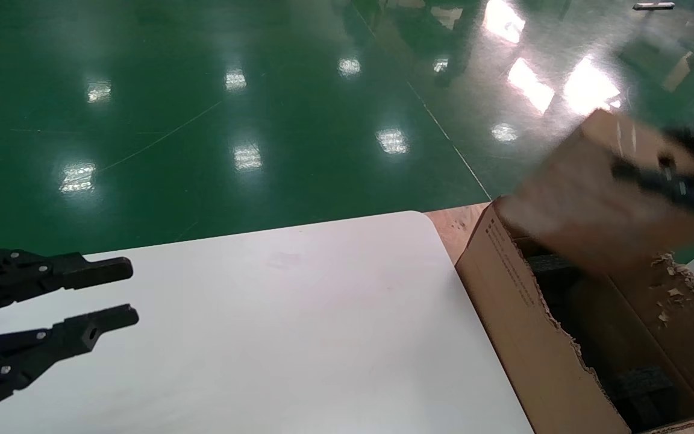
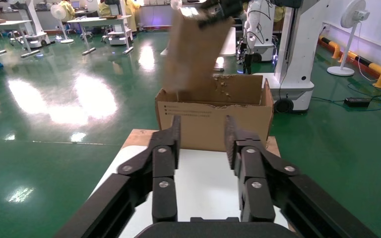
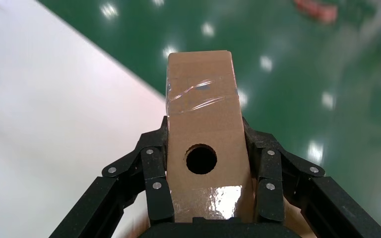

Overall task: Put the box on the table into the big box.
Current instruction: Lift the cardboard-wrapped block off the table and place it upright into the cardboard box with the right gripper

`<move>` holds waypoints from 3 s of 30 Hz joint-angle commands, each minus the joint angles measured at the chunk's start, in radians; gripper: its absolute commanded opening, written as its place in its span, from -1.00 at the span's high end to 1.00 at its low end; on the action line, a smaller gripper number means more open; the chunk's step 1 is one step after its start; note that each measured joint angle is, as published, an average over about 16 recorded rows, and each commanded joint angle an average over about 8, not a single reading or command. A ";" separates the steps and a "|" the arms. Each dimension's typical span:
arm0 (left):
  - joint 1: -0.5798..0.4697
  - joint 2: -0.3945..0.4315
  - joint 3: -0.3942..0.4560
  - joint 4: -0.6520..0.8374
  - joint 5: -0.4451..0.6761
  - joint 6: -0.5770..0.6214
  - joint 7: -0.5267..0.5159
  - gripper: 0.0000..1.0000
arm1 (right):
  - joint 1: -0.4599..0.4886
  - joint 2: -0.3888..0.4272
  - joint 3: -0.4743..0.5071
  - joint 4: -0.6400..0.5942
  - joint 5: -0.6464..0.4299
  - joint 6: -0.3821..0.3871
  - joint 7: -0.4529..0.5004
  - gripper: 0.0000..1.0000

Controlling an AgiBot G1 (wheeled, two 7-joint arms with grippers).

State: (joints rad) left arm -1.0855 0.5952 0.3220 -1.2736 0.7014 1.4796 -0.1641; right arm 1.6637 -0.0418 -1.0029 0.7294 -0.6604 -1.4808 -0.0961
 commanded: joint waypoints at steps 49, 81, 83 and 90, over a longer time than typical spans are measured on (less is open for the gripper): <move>0.000 -0.001 0.001 0.000 -0.001 -0.001 0.001 -1.00 | -0.825 -0.025 -0.553 -0.194 1.454 0.296 -0.497 1.00; -0.001 -0.001 0.002 0.000 -0.002 -0.001 0.001 -1.00 | -1.062 0.008 -0.675 0.066 1.946 0.312 -0.749 1.00; -0.001 -0.001 0.002 0.000 -0.002 -0.001 0.001 -1.00 | -1.066 0.009 -0.679 0.070 1.958 0.314 -0.752 1.00; -0.001 -0.001 0.003 0.000 -0.002 -0.001 0.001 -1.00 | -1.084 0.008 -0.693 0.067 1.992 0.313 -0.752 1.00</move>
State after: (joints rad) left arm -1.0861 0.5942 0.3245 -1.2736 0.6997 1.4786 -0.1629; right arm 0.5796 -0.0348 -1.6956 0.7938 1.3316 -1.1671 -0.8466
